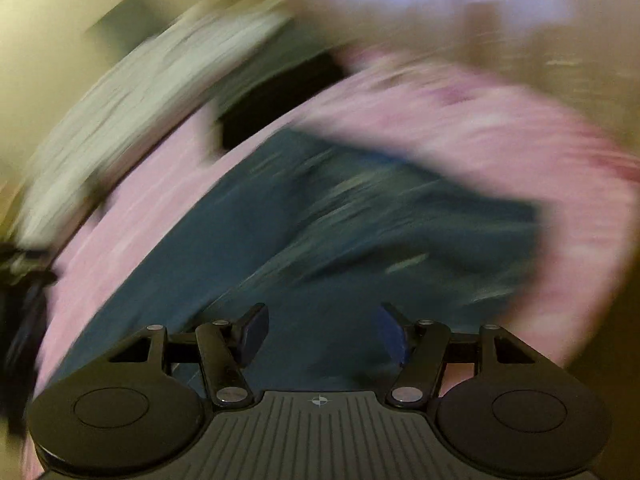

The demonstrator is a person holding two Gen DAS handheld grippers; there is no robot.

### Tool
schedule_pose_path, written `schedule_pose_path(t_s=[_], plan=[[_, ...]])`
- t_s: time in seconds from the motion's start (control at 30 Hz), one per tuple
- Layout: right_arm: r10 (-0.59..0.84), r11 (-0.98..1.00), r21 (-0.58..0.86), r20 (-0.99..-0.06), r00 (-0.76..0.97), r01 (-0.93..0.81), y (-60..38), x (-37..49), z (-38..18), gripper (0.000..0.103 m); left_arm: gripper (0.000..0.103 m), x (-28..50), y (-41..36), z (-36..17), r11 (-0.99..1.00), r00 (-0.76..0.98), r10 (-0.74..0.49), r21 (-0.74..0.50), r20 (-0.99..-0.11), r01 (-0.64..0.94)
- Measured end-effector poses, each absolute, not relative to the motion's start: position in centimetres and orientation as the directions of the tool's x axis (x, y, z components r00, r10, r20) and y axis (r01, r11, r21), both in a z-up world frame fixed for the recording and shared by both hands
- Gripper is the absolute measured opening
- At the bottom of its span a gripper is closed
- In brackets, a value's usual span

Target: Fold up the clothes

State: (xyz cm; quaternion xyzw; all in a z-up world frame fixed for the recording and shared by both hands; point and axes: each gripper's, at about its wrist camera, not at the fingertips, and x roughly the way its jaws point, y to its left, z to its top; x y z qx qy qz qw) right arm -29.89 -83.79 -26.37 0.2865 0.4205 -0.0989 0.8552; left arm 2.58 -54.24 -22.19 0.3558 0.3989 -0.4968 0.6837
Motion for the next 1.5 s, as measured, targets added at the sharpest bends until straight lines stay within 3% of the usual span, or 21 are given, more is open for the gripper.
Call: schedule_pose_path(t_s=[0.1, 0.23, 0.37, 0.53, 0.6, 0.67, 0.7, 0.77, 1.0, 1.2, 1.27, 1.3, 1.33, 1.37, 1.4, 1.5], plan=[[0.261, 0.91, 0.392, -0.795, 0.548, 0.135, -76.5, -25.5, -27.5, 0.063, 0.073, 1.8, -47.3, -23.8, 0.315, 0.206, -0.315, 0.103, -0.927, 0.943], [0.363, 0.932, 0.33, -0.831, 0.422, -0.152, -67.8, -20.2, -30.1, 0.063, 0.076, 0.3, -39.4, -26.0, 0.375, 0.228, -0.237, 0.127, -0.944, 0.918], [0.327, 0.931, 0.232, -0.873, 0.363, -0.28, -63.3, -16.5, -33.5, 0.063, 0.077, -0.4, -33.0, -28.4, 0.416, 0.252, -0.195, 0.153, -0.948, 0.896], [0.232, 0.933, 0.116, -0.918, 0.323, -0.34, -60.4, -13.3, -36.6, 0.063, 0.075, -0.8, -30.8, -32.1, 0.391, 0.273, -0.209, 0.176, -0.939, 0.904], [0.21, 0.945, 0.11, -0.926, 0.313, -0.308, -60.9, -12.9, -37.0, 0.063, 0.068, -1.1, -31.1, -33.4, 0.334, 0.292, -0.207, 0.213, -0.934, 0.918], [0.198, 0.952, 0.11, -0.934, 0.299, -0.285, -61.5, -13.1, -37.0, 0.063, 0.047, -1.0, -31.1, -34.2, 0.286, 0.302, -0.207, 0.238, -0.931, 0.928], [0.188, 0.955, 0.106, -0.938, 0.292, -0.278, -61.7, -13.2, -36.9, 0.063, 0.042, -0.9, -31.0, -34.4, 0.271, 0.297, -0.205, 0.237, -0.933, 0.933], [0.18, 0.96, 0.106, -0.943, 0.279, -0.26, -62.2, -13.6, -36.7, 0.063, 0.014, -0.7, -30.7, -34.6, 0.247, 0.296, -0.202, 0.244, -0.934, 0.938], [0.23, 0.942, 0.156, -0.945, 0.232, -0.297, -63.5, -14.9, -35.1, 0.063, 0.013, -2.5, -24.4, -23.2, 0.315, 0.348, -0.291, 0.254, -0.891, 0.914], [0.298, 0.838, 0.15, -0.931, 0.21, -0.525, -60.8, -17.4, -32.6, 0.064, 0.011, -5.6, -17.3, -17.5, 0.366, 0.309, -0.161, 0.234, -0.937, 0.901], [0.282, 0.783, 0.103, -0.938, 0.202, -0.613, -59.1, -19.0, -32.5, 0.063, 0.0, -6.9, -16.6, -18.2, 0.346, 0.312, -0.115, 0.257, -0.943, 0.902], [0.27, 0.752, 0.077, -0.942, 0.199, -0.654, -58.2, -19.8, -32.5, 0.063, 0.0, -7.6, -16.2, -18.6, 0.336, 0.314, -0.091, 0.268, -0.945, 0.903], [0.263, 0.731, 0.061, -0.944, 0.198, -0.68, -57.6, -20.5, -32.5, 0.059, 0.0, -8.3, -15.8, -18.9, 0.325, 0.316, -0.068, 0.279, -0.946, 0.904], [0.256, 0.729, 0.053, -0.946, 0.2, -0.683, -57.4, -20.9, -32.3, 0.024, 0.0, -8.3, -15.6, -18.8, 0.328, 0.329, -0.066, 0.291, -0.942, 0.899], [0.247, 0.734, 0.046, -0.948, 0.203, -0.678, -57.4, -21.1, -32.2, 0.009, 0.0, -7.9, -15.5, -18.4, 0.339, 0.348, -0.078, 0.303, -0.934, 0.891], [0.235, 0.761, 0.021, -0.94, 0.246, -0.648, -57.4, -21.3, -30.8, 0.003, 0.0, -6.8, -15.3, -17.1, 0.373, 0.404, -0.111, 0.339, -0.908, 0.864]])
